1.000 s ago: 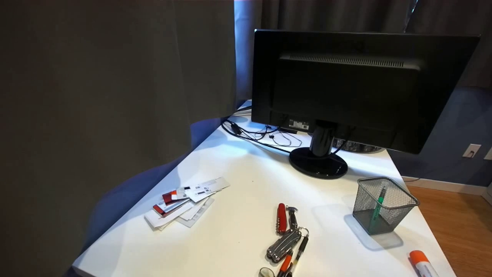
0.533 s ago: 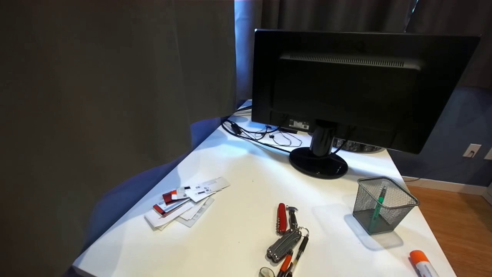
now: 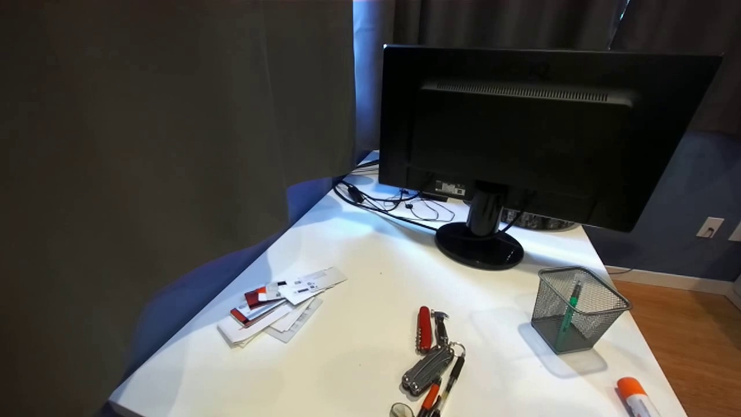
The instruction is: Roll the glue stick off the table into the open drawer
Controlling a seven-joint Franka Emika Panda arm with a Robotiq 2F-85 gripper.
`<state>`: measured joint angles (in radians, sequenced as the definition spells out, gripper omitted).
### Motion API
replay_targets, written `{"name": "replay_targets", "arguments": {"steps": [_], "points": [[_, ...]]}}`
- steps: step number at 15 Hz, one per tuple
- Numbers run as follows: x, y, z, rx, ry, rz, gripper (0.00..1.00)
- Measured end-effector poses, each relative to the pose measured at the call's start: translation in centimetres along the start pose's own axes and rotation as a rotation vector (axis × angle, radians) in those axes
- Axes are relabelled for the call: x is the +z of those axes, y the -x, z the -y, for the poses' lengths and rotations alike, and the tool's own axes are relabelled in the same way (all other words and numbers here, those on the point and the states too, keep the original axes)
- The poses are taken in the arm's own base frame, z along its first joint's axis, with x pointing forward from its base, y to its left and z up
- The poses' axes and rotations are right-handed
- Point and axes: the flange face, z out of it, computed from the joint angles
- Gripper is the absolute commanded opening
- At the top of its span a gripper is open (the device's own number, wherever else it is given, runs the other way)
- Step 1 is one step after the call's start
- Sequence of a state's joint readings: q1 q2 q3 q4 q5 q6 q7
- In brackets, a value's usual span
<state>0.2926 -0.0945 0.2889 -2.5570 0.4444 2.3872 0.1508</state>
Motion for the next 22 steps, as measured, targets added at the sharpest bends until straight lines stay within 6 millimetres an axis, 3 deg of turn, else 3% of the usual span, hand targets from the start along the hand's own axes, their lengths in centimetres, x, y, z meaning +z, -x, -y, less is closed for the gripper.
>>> {"name": "replay_targets", "arguments": {"steps": [8, 11, 16, 22], "points": [[1.0, -0.9, 0.5, 0.008, -0.001, 0.018, 1.00], [1.9, -1.0, 1.5, 0.001, -0.017, -0.024, 1.00], [6.1, -0.1, 3.8, 0.022, -0.015, -0.041, 1.00], [11.4, 0.1, 4.6, 0.093, 0.120, -0.051, 1.00]]}}
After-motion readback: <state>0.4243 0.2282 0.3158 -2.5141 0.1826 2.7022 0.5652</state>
